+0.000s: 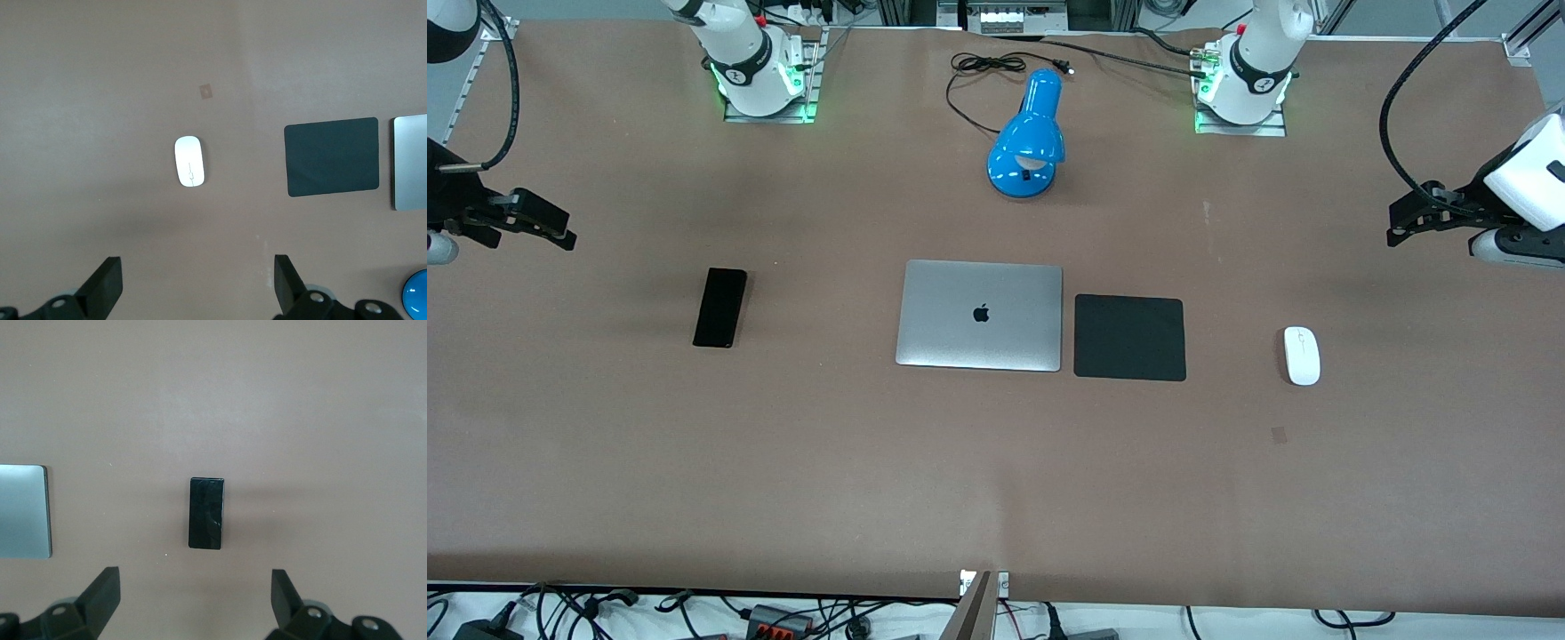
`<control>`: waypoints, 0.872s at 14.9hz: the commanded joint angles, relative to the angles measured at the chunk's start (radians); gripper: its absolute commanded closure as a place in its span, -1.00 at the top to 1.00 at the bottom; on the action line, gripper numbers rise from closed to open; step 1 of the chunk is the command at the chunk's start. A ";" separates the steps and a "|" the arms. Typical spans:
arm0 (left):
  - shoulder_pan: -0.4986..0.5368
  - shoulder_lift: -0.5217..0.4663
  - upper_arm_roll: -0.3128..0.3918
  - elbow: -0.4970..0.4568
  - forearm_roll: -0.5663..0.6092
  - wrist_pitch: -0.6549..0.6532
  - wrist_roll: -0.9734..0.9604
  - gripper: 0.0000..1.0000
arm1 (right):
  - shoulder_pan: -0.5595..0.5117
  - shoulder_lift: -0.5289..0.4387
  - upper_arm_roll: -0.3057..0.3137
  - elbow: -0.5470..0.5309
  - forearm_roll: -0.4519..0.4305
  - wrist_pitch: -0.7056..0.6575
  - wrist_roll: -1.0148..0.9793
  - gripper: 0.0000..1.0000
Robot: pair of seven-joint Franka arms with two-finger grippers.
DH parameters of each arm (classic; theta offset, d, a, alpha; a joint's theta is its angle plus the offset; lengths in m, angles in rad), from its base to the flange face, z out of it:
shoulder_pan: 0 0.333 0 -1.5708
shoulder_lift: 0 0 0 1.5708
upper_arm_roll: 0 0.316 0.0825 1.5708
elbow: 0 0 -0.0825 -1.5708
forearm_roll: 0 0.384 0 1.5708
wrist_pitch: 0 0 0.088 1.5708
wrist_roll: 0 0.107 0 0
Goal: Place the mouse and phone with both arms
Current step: 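Move the right gripper toward the black phone while the left gripper reaches the mouse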
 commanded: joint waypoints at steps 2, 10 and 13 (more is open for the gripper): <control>-0.005 0.013 0.002 0.028 0.015 -0.008 0.007 1.00 | -0.004 -0.024 0.004 -0.015 -0.004 0.004 0.002 1.00; 0.004 0.050 0.013 0.026 0.009 -0.020 0.009 1.00 | -0.012 0.007 0.003 -0.016 -0.004 0.003 0.000 1.00; 0.027 0.119 0.013 0.026 0.012 -0.019 0.012 1.00 | -0.003 0.054 0.004 -0.016 -0.012 0.000 0.000 1.00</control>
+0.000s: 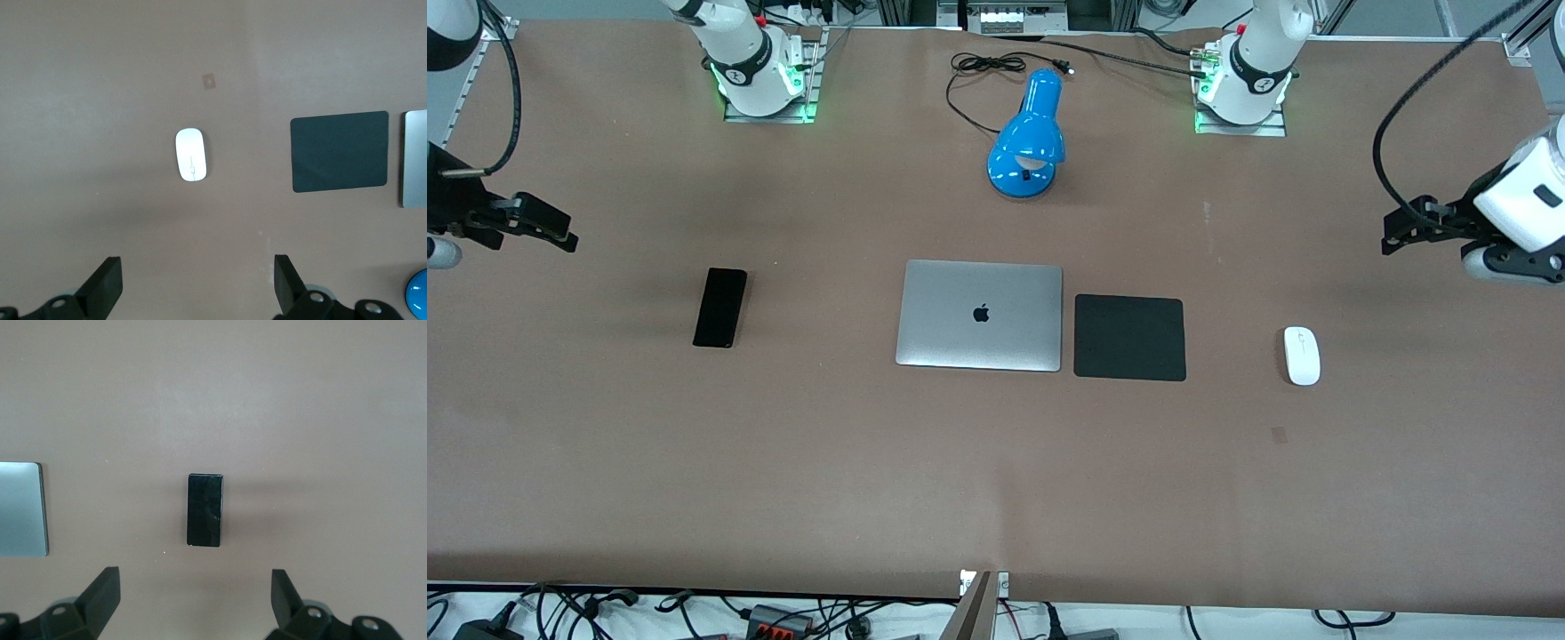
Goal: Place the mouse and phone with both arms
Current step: 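Move the right gripper toward the black phone while the left gripper reaches the mouse, then lower the right gripper onto the phone while the left gripper grasps the mouse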
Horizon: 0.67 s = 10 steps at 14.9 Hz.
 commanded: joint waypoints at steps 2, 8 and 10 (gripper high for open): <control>0.026 0.128 0.005 0.024 0.014 -0.015 0.021 1.00 | -0.002 0.086 0.006 -0.013 -0.012 0.019 0.005 1.00; 0.052 0.332 0.005 -0.062 0.012 0.259 0.002 1.00 | -0.004 0.119 0.003 -0.261 -0.062 0.303 0.006 1.00; 0.061 0.334 0.004 -0.181 0.011 0.444 0.002 1.00 | -0.004 0.146 0.005 -0.341 -0.062 0.379 0.031 1.00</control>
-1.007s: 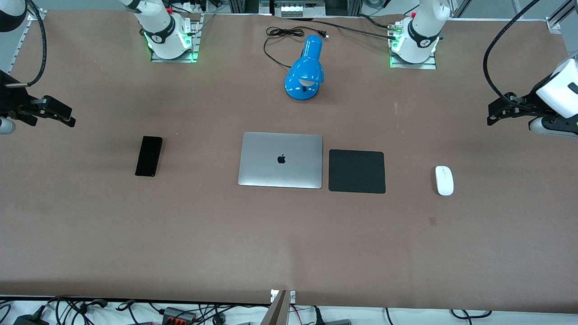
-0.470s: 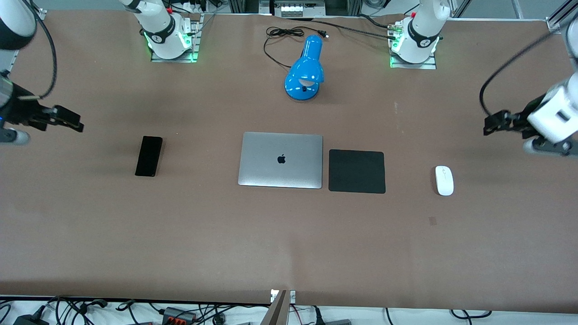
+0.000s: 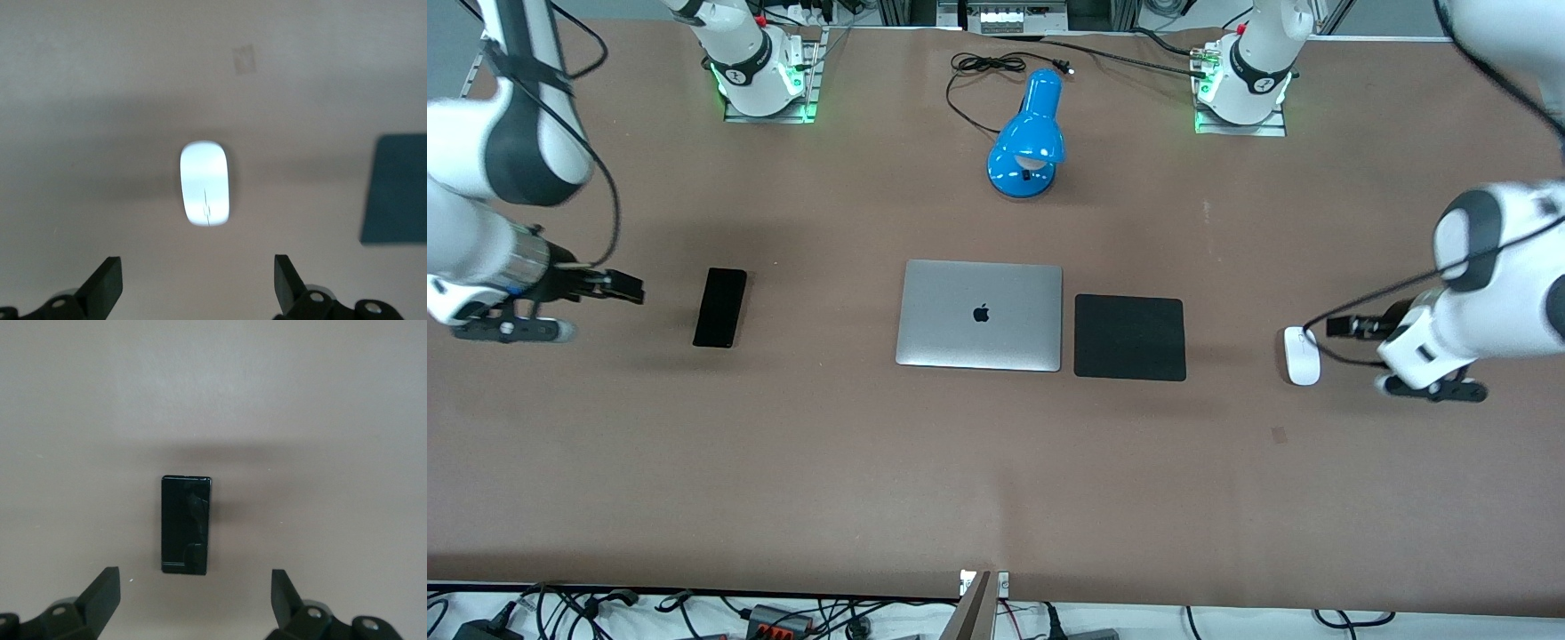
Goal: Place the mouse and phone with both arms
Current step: 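Lower the right gripper onto the phone while the left gripper grasps the mouse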
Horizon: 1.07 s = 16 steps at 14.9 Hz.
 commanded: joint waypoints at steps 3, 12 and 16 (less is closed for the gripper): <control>0.015 -0.026 -0.001 -0.305 0.012 0.448 0.021 1.00 | 0.002 0.067 0.007 -0.164 -0.017 0.198 0.039 1.00; 0.018 0.063 -0.008 -0.476 0.012 0.853 0.018 1.00 | 0.028 0.246 0.010 -0.201 -0.008 0.326 0.171 1.00; 0.018 0.068 -0.008 -0.473 0.012 0.848 0.009 -0.04 | 0.030 0.254 0.010 -0.276 -0.005 0.422 0.209 1.00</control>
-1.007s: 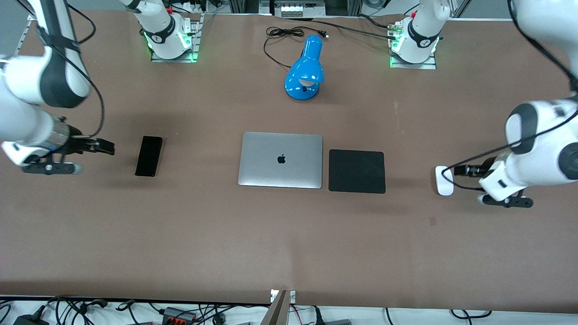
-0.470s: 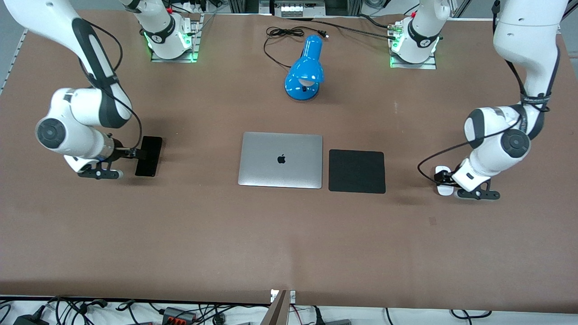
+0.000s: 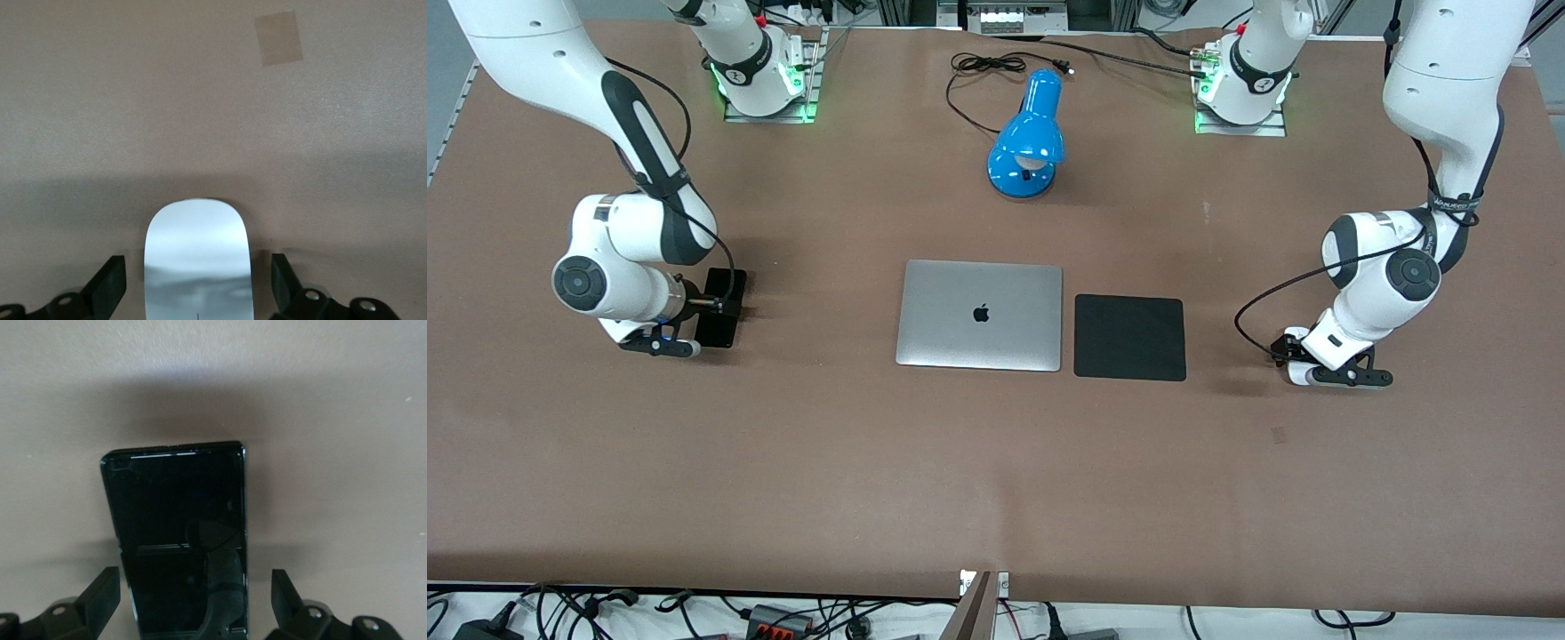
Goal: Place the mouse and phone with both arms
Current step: 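Carry the white mouse with the left gripper onto the mouse pad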
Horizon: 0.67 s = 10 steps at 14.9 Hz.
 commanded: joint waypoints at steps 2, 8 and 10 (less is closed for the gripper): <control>0.006 -0.010 -0.005 -0.005 0.010 0.006 0.005 -0.29 | 0.010 -0.011 0.000 -0.080 -0.004 0.084 0.068 1.00; -0.016 -0.047 -0.044 0.180 0.001 -0.302 -0.002 -0.30 | 0.002 -0.013 0.000 -0.079 -0.003 0.084 0.070 1.00; -0.022 -0.040 -0.095 0.301 0.000 -0.479 -0.080 -0.30 | -0.004 -0.019 0.000 -0.076 -0.003 0.081 0.067 1.00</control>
